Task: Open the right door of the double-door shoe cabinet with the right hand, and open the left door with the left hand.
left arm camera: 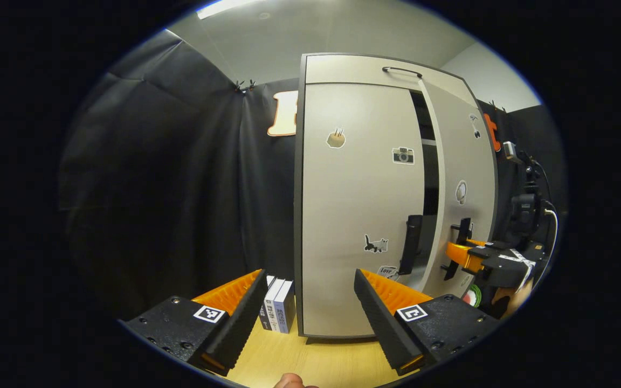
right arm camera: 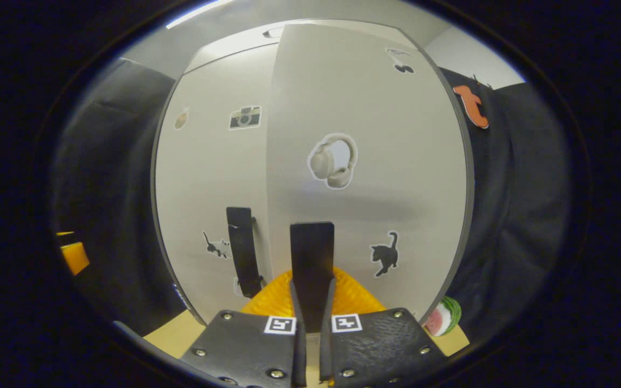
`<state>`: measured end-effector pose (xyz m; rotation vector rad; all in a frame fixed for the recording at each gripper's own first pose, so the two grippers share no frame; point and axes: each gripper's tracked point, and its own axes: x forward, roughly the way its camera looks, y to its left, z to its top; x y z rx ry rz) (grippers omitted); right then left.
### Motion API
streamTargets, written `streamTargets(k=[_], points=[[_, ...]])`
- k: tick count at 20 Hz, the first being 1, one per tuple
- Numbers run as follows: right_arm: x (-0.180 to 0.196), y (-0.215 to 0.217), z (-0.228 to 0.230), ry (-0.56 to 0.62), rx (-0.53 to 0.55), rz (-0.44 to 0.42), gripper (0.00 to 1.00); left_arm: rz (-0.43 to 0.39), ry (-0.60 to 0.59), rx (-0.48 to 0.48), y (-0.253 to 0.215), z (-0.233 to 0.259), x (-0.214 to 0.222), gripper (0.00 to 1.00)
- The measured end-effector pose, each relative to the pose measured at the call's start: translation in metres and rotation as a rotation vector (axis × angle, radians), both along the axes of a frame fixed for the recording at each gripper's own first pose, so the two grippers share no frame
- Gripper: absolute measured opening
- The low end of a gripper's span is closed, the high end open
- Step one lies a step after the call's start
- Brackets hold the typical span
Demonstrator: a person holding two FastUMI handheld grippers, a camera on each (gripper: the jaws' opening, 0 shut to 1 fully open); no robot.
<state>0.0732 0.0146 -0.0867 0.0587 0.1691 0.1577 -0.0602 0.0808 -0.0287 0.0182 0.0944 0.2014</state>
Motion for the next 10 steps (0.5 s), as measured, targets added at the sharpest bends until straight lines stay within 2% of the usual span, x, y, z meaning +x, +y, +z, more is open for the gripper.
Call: streamTargets(k=[10], points=[[-0.033, -0.021, 0.003, 0.022, 0.014, 0.077, 0.10, -0.086, 0.021, -0.007, -0.022, -0.007, 0.012, 1.00]])
